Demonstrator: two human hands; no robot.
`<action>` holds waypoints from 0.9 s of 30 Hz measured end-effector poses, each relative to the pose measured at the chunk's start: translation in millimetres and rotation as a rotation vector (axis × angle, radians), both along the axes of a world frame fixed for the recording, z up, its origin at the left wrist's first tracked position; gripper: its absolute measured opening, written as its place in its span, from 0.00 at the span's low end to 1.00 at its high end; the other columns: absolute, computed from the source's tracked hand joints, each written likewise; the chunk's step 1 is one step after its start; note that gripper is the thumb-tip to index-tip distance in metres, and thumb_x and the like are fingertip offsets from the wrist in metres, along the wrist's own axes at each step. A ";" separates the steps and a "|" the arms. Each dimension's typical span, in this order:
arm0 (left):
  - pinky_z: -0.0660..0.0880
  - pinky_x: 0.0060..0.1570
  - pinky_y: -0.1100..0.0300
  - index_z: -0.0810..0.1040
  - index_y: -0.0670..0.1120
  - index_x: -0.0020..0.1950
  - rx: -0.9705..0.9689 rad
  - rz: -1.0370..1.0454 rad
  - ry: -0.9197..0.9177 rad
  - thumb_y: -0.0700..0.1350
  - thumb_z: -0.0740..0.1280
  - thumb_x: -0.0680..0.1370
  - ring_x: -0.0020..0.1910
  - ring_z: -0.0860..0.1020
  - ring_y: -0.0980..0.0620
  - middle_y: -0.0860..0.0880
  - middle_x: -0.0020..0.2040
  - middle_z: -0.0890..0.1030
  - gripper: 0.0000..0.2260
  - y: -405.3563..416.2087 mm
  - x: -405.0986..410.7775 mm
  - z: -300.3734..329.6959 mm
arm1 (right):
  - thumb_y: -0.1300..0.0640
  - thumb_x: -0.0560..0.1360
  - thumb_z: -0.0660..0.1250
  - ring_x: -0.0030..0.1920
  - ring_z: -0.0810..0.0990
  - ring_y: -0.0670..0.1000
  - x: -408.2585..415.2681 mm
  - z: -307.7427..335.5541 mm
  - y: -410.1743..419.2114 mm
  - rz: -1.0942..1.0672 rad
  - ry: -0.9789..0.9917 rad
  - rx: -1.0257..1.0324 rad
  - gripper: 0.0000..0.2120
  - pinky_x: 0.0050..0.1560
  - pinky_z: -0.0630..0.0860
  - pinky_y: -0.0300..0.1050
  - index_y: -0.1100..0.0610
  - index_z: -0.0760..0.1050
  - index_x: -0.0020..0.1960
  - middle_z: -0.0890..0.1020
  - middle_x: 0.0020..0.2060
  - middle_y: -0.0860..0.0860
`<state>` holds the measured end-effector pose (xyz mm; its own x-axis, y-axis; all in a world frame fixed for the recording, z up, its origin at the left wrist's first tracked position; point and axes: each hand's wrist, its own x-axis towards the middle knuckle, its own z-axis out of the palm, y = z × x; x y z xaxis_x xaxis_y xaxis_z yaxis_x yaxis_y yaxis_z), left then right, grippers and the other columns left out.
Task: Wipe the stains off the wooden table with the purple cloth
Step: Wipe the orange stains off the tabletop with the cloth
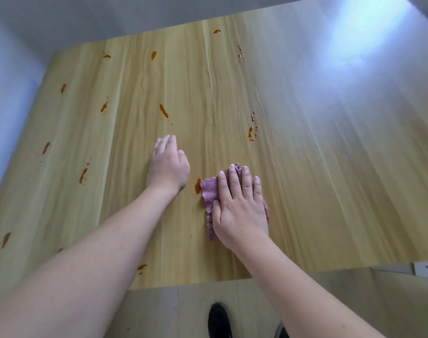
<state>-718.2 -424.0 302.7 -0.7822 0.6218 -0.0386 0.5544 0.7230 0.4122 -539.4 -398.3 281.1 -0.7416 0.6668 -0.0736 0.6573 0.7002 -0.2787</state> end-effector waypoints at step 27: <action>0.47 0.75 0.49 0.59 0.42 0.76 -0.095 0.094 0.196 0.46 0.52 0.80 0.77 0.53 0.48 0.46 0.77 0.58 0.24 -28.2 4.6 -24.6 | 0.47 0.78 0.51 0.77 0.50 0.58 33.6 -1.9 -73.5 0.089 -0.007 -0.003 0.28 0.73 0.50 0.60 0.56 0.61 0.76 0.60 0.76 0.55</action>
